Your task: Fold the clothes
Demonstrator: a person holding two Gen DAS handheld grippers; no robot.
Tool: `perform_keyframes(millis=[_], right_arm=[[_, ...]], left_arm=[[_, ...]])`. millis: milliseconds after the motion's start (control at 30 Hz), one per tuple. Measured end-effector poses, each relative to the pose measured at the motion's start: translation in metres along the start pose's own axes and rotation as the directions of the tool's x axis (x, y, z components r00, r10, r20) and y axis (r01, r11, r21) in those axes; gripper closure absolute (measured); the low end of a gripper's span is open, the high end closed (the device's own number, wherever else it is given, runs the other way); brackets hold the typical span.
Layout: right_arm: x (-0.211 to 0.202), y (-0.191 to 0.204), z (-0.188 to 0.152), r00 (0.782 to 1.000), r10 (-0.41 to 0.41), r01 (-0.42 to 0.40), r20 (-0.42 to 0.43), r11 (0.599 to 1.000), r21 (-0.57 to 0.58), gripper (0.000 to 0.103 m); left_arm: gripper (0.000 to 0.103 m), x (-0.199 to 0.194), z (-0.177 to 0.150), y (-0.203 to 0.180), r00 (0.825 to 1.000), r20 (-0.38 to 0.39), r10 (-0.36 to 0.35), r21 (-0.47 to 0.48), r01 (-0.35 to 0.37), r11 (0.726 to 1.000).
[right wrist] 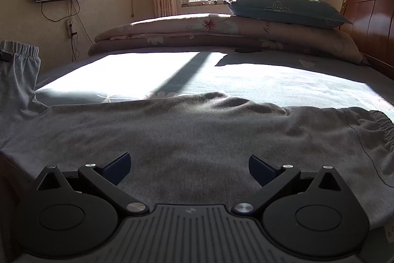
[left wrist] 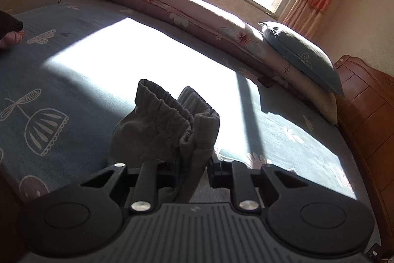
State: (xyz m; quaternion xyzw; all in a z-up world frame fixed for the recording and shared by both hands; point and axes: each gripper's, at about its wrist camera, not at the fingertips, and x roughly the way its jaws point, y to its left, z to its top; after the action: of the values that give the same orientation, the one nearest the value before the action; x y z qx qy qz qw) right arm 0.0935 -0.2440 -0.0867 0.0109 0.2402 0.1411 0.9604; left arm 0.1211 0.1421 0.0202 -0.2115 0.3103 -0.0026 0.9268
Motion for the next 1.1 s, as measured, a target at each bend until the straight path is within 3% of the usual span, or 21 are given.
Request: perform_keyframes(millis=[167, 400, 567, 733, 800, 867, 1000, 1100], right_arm=[[-0.004, -0.005, 0.001, 1.0, 0.001, -0.001, 0.013, 1.0, 0.018, 0.0], [-0.004, -0.004, 0.001, 1.0, 0.005, -0.005, 0.007, 1.0, 0.009, 0.0], [-0.003, -0.003, 0.001, 1.0, 0.008, -0.008, -0.002, 1.0, 0.0, 0.0], [0.0, -0.002, 0.001, 1.0, 0.014, -0.014, -0.013, 1.0, -0.003, 0.0], [0.001, -0.001, 0.0, 1.0, 0.014, -0.015, -0.016, 1.0, -0.007, 0.0], [0.001, 0.0, 0.0, 1.0, 0.017, -0.017, -0.018, 1.0, -0.011, 0.0], [0.002, -0.003, 0.004, 0.999, 0.044, -0.044, -0.023, 0.999, 0.015, 0.0], [0.002, -0.01, 0.014, 0.994, 0.1, -0.097, -0.032, 0.992, 0.086, 0.0]], left_arm=[[0.084, 0.025, -0.02, -0.034, 0.997, -0.083, -0.009, 0.096, 0.017, 0.995], [0.084, 0.074, -0.077, -0.071, 0.97, -0.231, 0.079, 0.294, -0.008, 0.956], [0.084, 0.079, -0.109, -0.1, 0.968, -0.193, 0.163, 0.527, -0.038, 0.849], [0.08, 0.072, -0.125, -0.116, 0.965, -0.169, 0.2, 0.685, -0.031, 0.727], [0.07, 0.069, -0.131, -0.121, 0.963, -0.166, 0.212, 0.735, -0.023, 0.677], [0.068, 0.059, -0.134, -0.126, 0.967, -0.163, 0.195, 0.776, 0.003, 0.631], [0.064, 0.028, -0.124, -0.131, 0.981, -0.133, 0.139, 0.811, 0.027, 0.584], [0.052, 0.003, -0.108, -0.127, 0.986, -0.031, 0.161, 0.831, -0.064, 0.552]])
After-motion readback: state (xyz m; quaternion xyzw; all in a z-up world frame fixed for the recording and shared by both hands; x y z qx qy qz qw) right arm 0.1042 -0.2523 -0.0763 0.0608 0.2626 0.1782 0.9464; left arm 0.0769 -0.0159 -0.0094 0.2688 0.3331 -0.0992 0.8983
